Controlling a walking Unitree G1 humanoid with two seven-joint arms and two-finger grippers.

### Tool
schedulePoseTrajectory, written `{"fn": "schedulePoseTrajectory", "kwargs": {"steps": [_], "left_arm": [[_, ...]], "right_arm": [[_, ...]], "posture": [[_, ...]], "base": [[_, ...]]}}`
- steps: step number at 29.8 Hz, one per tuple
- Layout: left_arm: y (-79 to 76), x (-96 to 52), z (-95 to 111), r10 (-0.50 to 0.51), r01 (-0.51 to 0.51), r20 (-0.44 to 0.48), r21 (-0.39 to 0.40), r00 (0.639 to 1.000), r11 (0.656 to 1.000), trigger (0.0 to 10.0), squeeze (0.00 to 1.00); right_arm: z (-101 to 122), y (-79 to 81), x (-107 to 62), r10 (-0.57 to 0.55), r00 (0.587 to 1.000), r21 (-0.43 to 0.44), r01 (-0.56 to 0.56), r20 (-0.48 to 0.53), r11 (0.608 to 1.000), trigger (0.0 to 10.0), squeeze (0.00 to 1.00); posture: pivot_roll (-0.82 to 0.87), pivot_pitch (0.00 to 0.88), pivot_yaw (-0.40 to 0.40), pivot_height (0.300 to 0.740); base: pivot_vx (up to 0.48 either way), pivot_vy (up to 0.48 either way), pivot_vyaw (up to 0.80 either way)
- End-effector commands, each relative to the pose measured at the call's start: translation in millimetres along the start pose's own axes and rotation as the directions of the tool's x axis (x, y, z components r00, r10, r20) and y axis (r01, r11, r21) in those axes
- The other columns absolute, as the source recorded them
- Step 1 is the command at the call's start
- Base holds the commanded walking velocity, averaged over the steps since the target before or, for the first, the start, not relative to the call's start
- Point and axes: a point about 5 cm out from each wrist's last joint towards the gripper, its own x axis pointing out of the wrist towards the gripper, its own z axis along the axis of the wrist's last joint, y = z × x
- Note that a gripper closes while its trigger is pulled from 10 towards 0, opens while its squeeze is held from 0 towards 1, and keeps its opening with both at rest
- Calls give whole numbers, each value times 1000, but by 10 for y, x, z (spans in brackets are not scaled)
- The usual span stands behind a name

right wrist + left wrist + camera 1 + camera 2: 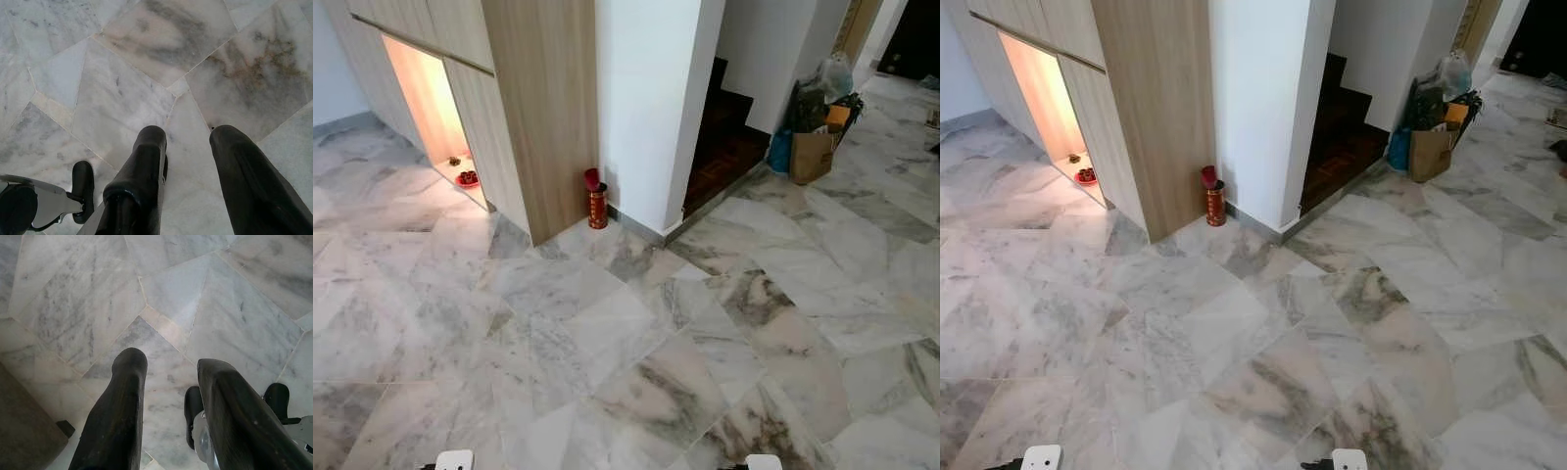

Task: Move the pillow to the sofa from floor

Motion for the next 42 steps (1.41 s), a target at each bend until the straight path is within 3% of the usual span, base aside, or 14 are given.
{"fn": "schedulePoseTrajectory", "kwargs": {"steps": [1, 22, 24, 26, 38, 42], "left_arm": [[-133, 31, 14, -92, 93, -68, 11, 993, 996, 10000, 0], [-133, 31, 14, -92, 93, -68, 11, 993, 996, 10000, 0], [-259, 18, -25, -168, 177, -78, 139, 983, 974, 10000, 0], [-319, 10, -44, -201, 214, -85, 194, 976, 957, 10000, 0], [-293, 16, -27, -171, 182, -73, 198, 983, 963, 10000, 0], [-257, 19, -22, -124, 130, -58, 110, 991, 985, 10000, 0]], "right_arm": [[264, -7, 44, -4, 997, 182, -10, 76, 983, 10000, 0], [264, -7, 44, -4, 997, 182, -10, 76, 983, 10000, 0], [289, -60, 34, -37, 994, 195, 15, 107, 981, 10000, 0], [292, -85, 29, -51, 992, 206, 27, 112, 978, 10000, 0], [320, -77, 32, -38, 992, 194, 13, 124, 981, 10000, 0], [336, -61, 33, -9, 991, 149, -10, 130, 989, 10000, 0]], "posture": [[16, 56, 18, 740], [16, 56, 18, 740], [14, 61, 19, 740], [14, 61, 18, 740], [12, 63, 13, 740], [3, 59, 6, 740]], "base": [[0, 0, 0], [0, 0, 0], [0, 0, 0], [0, 0, 0], [0, 0, 0], [0, 0, 358]]}}
